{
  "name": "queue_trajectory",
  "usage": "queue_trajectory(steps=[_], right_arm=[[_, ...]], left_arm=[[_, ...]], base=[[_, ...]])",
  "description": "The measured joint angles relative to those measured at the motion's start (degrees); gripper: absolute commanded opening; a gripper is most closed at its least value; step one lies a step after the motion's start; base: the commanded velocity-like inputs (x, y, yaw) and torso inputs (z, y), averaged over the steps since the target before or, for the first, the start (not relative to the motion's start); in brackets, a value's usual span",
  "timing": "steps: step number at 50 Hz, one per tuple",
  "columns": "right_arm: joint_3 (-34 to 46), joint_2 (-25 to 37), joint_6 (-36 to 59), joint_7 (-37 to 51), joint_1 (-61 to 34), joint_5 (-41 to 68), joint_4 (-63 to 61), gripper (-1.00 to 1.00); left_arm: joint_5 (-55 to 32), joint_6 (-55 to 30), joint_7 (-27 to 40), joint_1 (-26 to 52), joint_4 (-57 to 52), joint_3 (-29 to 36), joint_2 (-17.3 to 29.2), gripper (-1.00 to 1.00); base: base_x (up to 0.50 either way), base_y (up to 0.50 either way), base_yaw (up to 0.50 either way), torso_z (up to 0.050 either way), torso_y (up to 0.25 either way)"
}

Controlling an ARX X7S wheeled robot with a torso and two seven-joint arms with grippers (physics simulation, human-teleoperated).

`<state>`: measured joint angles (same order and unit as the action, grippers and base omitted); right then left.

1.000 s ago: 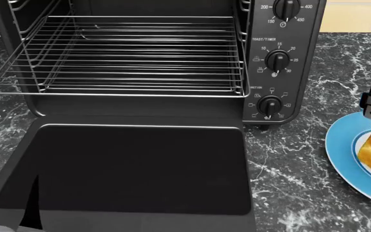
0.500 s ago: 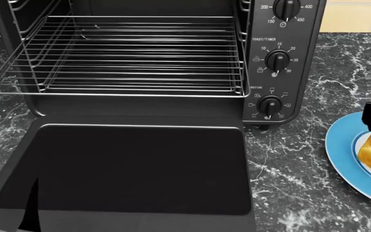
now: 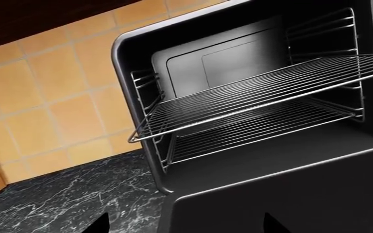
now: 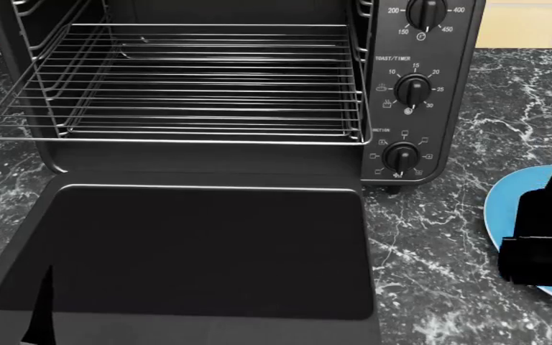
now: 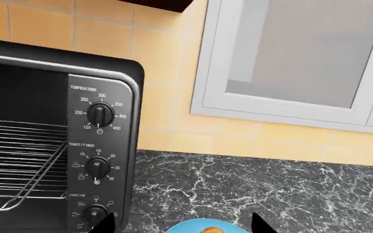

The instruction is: Pick the bread from the top rack and place it on the plate on the counter.

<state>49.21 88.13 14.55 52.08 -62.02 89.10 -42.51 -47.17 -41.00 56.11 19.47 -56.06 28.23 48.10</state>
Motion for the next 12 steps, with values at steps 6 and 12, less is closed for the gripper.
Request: queue_trajectory(steps=[6, 12], right_arm=[[0.3, 0.8, -1.2, 2.9, 0.7, -0.7, -4.8, 1.00], [0.3, 1.3, -1.8, 5.8, 1.2, -1.1, -8.8, 1.00]], left_arm=[[0.3, 0.6, 0.0, -0.3, 0.1, 0.1, 0.3, 1.00], [0.8, 1.4, -0.2, -1.0, 0.2, 0.1, 0.6, 1.00]], base=[[0.00, 0.00, 0.00, 0.000, 0.000], [0.00, 0.00, 0.00, 0.000, 0.000]])
